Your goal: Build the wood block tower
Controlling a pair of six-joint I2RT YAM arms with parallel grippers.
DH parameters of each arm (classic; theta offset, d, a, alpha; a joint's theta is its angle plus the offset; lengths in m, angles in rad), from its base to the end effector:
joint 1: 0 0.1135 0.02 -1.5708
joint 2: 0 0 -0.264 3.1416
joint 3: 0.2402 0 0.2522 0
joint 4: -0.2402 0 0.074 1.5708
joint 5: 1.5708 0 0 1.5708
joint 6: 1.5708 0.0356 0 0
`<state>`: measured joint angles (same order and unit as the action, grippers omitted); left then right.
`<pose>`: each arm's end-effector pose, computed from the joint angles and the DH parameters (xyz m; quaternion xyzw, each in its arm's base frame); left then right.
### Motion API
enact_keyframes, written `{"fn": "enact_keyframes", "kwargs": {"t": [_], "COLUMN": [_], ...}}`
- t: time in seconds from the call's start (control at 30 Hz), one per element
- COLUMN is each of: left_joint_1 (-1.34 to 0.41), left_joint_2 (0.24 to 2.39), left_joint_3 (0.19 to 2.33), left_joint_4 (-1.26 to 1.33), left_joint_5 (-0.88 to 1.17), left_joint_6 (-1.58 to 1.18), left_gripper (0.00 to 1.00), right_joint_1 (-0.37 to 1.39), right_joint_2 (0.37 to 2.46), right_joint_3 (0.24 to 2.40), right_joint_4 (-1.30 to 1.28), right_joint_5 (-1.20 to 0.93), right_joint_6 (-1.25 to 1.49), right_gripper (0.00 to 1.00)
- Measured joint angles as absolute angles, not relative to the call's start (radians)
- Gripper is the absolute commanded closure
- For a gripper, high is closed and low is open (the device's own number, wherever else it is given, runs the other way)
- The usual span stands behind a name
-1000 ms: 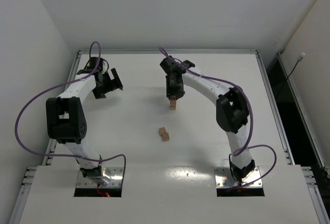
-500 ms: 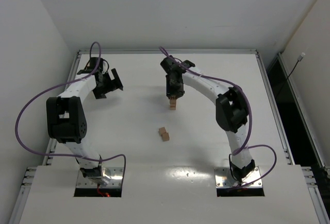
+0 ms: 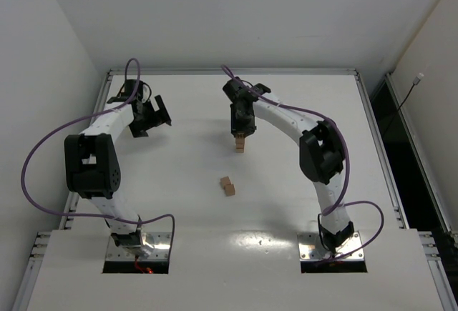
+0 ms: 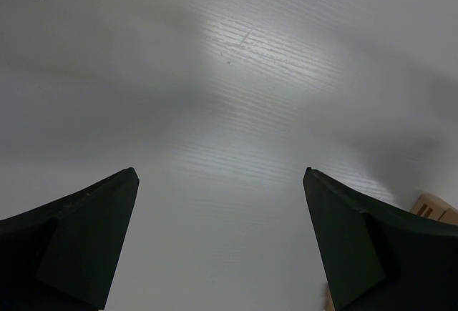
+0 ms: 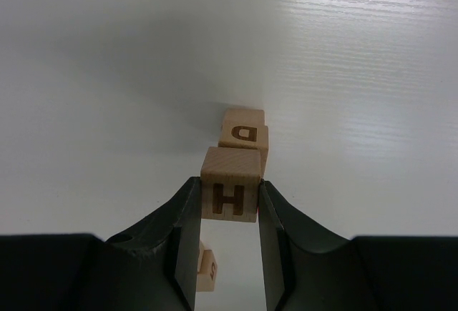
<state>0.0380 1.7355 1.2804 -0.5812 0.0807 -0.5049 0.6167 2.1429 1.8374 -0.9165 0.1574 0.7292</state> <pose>0.3653 0.0110 0.2259 -0.2481 0.9313 -0.0989 0.2477 0.3719 0.2568 0.2164 0.0688 0.9795 0.0473 0.1835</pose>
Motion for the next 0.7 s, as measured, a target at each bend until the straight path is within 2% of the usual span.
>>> {"fn": "enact_keyframes", "kwargs": {"t": [0.7], "left_joint_1": [0.038], "left_joint_2": [1.751], "left_joint_3": [1.280], "left_joint_4": [-0.581], "left_joint_5": [0.086], "left_joint_6": [-0.505], "left_gripper": [0.00], "right_joint_1": [0.597], "right_joint_2": [2.143], "right_joint_3": [1.830], "right_joint_4": [-0.913], "right_joint_5": [0.152], "right_joint_6": [0.729], "right_gripper": [1.00]}}
